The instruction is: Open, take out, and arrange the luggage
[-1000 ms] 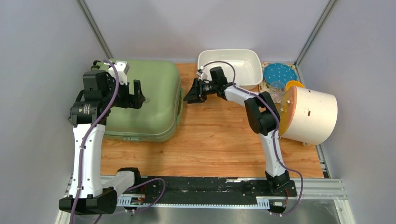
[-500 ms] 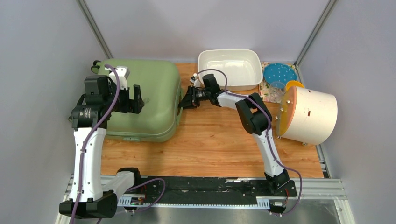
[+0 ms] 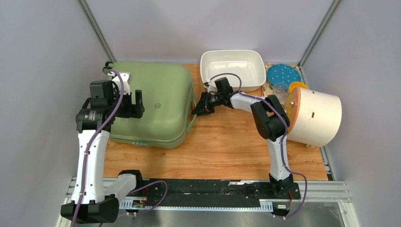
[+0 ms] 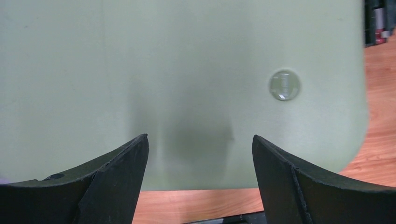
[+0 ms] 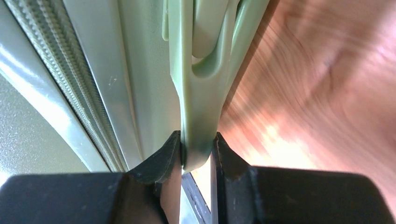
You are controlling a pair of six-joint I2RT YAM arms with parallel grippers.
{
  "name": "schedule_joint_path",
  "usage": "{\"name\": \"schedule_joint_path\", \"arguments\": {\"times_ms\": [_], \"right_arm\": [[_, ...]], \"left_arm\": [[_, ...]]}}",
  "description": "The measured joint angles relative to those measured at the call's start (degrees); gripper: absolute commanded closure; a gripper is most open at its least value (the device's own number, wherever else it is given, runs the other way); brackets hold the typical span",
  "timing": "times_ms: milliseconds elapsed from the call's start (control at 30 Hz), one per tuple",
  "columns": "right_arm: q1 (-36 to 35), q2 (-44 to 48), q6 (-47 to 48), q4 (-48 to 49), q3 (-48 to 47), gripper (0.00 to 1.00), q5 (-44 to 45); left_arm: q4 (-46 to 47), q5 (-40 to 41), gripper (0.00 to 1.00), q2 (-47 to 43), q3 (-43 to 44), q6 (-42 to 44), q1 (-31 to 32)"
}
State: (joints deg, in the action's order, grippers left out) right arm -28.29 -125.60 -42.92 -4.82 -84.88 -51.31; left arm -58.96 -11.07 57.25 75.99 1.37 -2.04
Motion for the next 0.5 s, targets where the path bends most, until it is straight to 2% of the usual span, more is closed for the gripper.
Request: {"name": "schedule_joint_path", "arguments": {"times_ms": [167,367,400,500], "right_arm": [[1.0,5.7,3.3,-3.0,6.6,1.00,1.2],[-1.8,11.9,7.6,-7.8,12.2,1.00,5.0],[-2.8,12.7,8.4,-9.2,12.7,0.91,5.5],[-4.7,13.6,10.1,-12.8,12.9,0.50,5.8]], "left_arm": [[0.6,3.2,0.11,-0.6,-2.3,-1.5,-0.2],[1.0,8.7,0.12,-3.7,-4.7,-4.4,-2.4],[1.1,10.0,0.14,-4.5,-5.6,-5.3,-3.5],[0.6,12.6,0.16,-6.4,-8.7,-8.5,-7.0]]}}
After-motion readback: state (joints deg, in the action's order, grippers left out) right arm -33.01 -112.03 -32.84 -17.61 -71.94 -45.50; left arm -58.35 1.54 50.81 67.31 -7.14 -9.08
